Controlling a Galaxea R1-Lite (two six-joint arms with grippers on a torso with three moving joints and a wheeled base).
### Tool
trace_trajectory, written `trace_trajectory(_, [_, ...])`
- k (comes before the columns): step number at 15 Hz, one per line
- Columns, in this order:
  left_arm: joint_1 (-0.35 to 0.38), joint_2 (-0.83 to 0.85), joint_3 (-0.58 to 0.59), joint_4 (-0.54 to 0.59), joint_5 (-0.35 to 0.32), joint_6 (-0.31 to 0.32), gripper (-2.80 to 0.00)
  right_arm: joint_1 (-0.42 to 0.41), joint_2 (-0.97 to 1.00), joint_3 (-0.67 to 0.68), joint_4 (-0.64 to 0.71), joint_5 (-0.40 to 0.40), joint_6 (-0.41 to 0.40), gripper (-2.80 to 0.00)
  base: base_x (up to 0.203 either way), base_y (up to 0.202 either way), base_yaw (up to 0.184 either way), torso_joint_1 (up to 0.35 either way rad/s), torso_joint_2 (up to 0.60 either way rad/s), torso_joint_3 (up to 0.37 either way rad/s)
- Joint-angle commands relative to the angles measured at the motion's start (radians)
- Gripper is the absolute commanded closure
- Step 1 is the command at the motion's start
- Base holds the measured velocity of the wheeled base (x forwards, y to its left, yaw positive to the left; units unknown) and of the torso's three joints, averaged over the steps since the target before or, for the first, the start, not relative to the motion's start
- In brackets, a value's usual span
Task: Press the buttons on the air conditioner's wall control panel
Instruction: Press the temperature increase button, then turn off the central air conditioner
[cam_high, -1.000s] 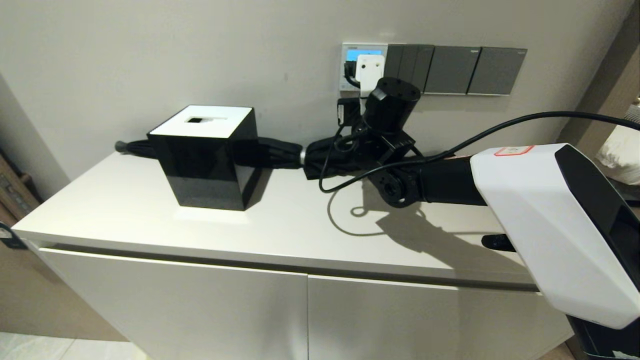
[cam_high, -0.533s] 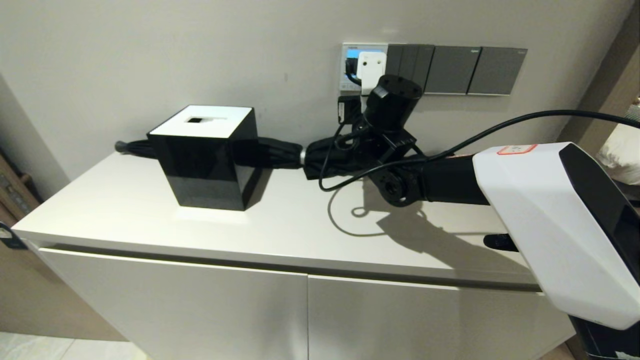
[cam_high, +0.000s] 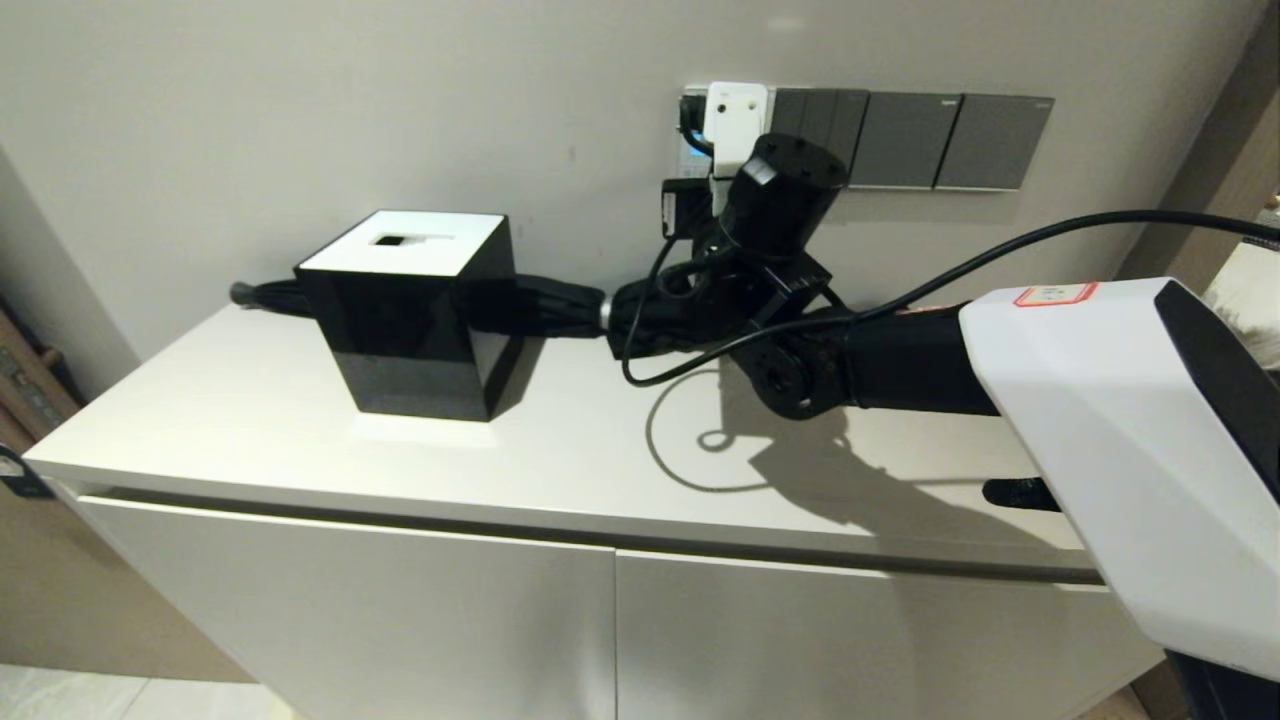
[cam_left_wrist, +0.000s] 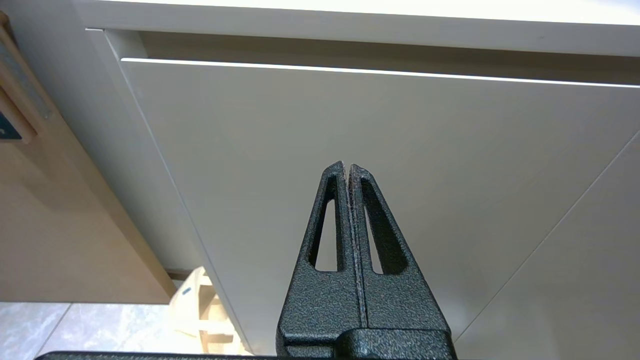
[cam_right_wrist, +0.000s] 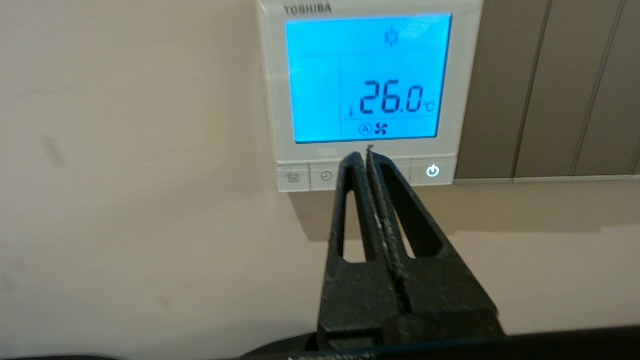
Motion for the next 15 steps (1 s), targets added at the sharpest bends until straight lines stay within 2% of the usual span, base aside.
trace_trajectory(1, [0.0,0.002,0.0,-0.001,0.0,0.0,0.0,0.027,-0.057,0.026,-0.005,-0.005,-0.003,0.0,0.0,0.0,0.0,0.0,0.0,0.0])
trace_trajectory(6, [0.0,0.0,0.0,0.001,0.0,0.001,0.0,0.041,-0.224,0.169,-0.033,-0.007,-0.044,0.0,0.0,0.0,0.0,0.0,0.0,0.0])
trace_trajectory(10, [0.0,0.001,0.0,0.001,0.0,0.0,0.0,-0.003,-0.384,0.346,-0.033,-0.017,-0.061,0.0,0.0,0.0,0.0,0.0,0.0,0.0])
trace_trajectory(12, [0.0,0.0,0.0,0.0,0.0,0.0,0.0,-0.076,-0.468,0.456,-0.033,-0.022,-0.066,0.0,0.0,0.0,0.0,0.0,0.0,0.0])
trace_trajectory(15, [0.0,0.0,0.0,0.001,0.0,0.0,0.0,-0.278,-0.609,0.643,-0.029,-0.018,-0.069,0.0,0.0,0.0,0.0,0.0,0.0,0.0])
